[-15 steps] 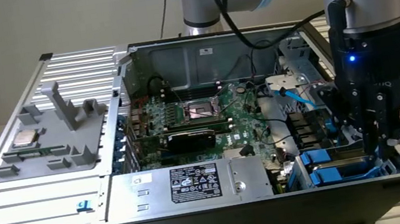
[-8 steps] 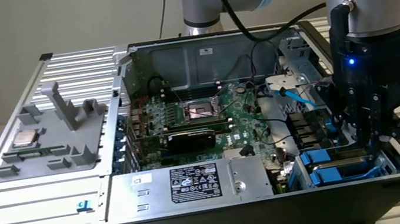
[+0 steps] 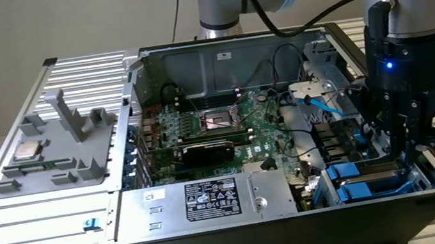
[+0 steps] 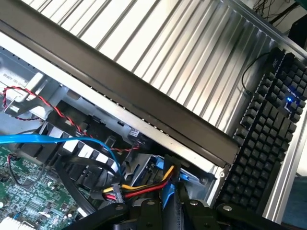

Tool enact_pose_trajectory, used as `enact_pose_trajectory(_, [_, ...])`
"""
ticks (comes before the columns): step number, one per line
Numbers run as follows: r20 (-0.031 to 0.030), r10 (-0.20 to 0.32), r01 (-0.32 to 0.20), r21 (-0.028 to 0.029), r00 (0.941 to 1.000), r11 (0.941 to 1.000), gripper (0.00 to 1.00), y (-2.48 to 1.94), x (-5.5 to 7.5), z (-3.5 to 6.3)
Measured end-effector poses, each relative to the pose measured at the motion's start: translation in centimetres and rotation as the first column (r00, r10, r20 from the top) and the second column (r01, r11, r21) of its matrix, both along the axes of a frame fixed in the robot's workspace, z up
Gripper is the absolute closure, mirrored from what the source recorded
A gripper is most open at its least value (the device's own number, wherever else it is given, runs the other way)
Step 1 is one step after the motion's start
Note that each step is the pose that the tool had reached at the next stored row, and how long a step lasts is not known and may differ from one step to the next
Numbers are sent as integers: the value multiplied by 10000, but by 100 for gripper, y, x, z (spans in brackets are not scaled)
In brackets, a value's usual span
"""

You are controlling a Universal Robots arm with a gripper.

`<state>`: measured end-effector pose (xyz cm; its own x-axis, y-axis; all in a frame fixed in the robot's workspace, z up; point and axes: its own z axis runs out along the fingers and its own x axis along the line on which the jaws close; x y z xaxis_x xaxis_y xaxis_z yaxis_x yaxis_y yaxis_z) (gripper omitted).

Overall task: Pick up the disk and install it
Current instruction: 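Insert the first disk wire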

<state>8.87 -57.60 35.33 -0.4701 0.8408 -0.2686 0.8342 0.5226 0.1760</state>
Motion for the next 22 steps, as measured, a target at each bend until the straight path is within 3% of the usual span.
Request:
enact_pose_trajectory(6, [57,23,-23,9,10000,10000,76,-141,-3,62])
enact_pose_trajectory(9, [80,105,-105,11,9999,9999,76,-184,-3,66])
enact_pose_trajectory(12, [132,219,-220,36,9997,9998,76,-207,-2,72])
enact_pose_trajectory(19, [133,221,-221,41,9997,9997,76,-212,-3,72])
enact_pose_trajectory(20, [134,220,-221,54,9997,9997,76,-212,-3,73])
enact_pose_trajectory(21, [142,218,-220,139,9997,9997,76,-218,-3,73])
enact_pose_trajectory(22, [154,216,-220,265,9996,9994,76,-226,-4,72])
